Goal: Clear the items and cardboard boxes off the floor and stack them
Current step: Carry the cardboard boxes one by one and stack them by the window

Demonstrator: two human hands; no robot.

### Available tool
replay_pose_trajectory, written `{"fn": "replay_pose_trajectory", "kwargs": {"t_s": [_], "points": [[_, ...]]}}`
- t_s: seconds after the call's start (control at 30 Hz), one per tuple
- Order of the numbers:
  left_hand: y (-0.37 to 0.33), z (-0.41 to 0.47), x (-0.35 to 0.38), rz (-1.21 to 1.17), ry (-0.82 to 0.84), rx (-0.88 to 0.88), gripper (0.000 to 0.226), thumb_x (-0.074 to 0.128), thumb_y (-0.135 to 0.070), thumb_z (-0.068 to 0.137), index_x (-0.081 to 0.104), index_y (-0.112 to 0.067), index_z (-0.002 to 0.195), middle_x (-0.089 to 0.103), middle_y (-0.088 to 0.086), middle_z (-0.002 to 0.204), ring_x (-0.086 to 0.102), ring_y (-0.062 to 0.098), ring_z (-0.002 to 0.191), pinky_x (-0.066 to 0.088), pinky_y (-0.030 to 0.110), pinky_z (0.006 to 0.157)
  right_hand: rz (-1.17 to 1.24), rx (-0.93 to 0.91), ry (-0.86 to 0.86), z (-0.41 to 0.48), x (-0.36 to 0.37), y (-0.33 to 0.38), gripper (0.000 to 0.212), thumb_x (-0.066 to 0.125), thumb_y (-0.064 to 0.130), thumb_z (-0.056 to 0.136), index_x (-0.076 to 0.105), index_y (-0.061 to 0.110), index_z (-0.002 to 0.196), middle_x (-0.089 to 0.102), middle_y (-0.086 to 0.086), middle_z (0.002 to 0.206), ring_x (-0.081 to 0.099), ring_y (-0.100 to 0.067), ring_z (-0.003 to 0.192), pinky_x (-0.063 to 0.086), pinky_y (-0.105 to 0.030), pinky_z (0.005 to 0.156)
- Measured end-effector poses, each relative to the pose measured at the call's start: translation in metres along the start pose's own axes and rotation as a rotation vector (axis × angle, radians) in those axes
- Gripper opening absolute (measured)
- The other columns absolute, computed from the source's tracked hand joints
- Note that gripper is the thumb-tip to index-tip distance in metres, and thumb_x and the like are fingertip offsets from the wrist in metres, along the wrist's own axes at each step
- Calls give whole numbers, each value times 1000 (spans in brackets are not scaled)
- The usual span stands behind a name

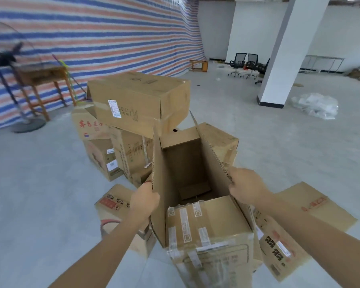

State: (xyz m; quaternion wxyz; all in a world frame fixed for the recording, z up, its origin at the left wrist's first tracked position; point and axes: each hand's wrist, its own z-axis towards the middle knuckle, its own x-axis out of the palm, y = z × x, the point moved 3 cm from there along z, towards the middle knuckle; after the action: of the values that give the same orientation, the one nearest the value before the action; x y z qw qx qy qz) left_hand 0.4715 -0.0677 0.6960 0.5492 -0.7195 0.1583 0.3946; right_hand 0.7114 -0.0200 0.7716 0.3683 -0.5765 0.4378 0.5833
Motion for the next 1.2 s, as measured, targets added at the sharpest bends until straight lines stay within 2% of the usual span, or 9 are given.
{"fn": "replay_pose_trajectory", "kwargs": {"t_s": [0.07,0.2,0.3,0.4,0.5,0.63,0.77,1.1,1.2], "points": [[2,-20,-13,-14,-62,-95,28,37,3,86,30,-11,63,35,1,62,41,19,70,40,37,63,-23,-94,-2,-4,-15,8,34,43,6,85,21,20,63,35,2,63,39,-16,59,25,-24,46],[6,-73,-23,-45,-202,-215,33,36,9,81,27,-11,56,31,3,57,29,15,54,20,26,49,-41,-298,10,-22,-20,14,32,44,1,81,23,17,62,34,-1,62,32,-13,54,23,-26,46],[12,-117,-28,-62,-294,-293,34,35,10,81,25,-10,56,30,3,56,27,16,51,19,25,47,-12,-393,9,-36,-9,13,31,43,1,79,22,15,61,30,-1,60,28,-15,52,17,-28,45],[33,-162,-34,-47,-366,-411,30,34,9,80,26,-10,58,32,5,58,29,18,53,20,25,48,6,-473,15,-52,3,29,29,43,2,78,23,15,62,33,-1,62,37,-27,62,16,-30,45],[54,-203,-43,-43,-415,-509,28,35,8,81,30,-8,58,35,6,59,33,22,56,22,26,48,6,-560,27,-72,15,56,29,45,2,80,25,15,62,35,-2,65,40,-27,70,21,-30,47],[88,-250,-57,-81,-445,-614,23,35,7,80,38,-5,61,42,10,66,39,24,61,27,26,52,-9,-673,34,-92,21,103,32,45,1,82,24,13,60,33,-1,62,32,-18,54,17,-28,45],[137,-289,-71,-143,-497,-717,20,36,5,80,48,-5,68,47,14,72,45,25,67,32,28,57,-39,-770,78,-105,43,152,32,44,-1,80,23,11,59,29,-2,61,27,-16,52,15,-28,45],[268,-367,-150,-255,-670,-935,19,37,7,76,44,-6,64,44,12,69,42,26,66,32,30,55,-119,-1039,151,-137,80,338,31,40,-8,69,20,13,61,24,-2,59,18,-18,52,11,-30,49],[298,-383,-183,-240,-713,-962,20,36,7,77,43,-7,65,43,11,68,42,25,66,32,28,54,-150,-1104,165,-149,82,394,21,29,-4,53,20,13,60,24,-2,59,18,-17,52,12,-30,49]]}}
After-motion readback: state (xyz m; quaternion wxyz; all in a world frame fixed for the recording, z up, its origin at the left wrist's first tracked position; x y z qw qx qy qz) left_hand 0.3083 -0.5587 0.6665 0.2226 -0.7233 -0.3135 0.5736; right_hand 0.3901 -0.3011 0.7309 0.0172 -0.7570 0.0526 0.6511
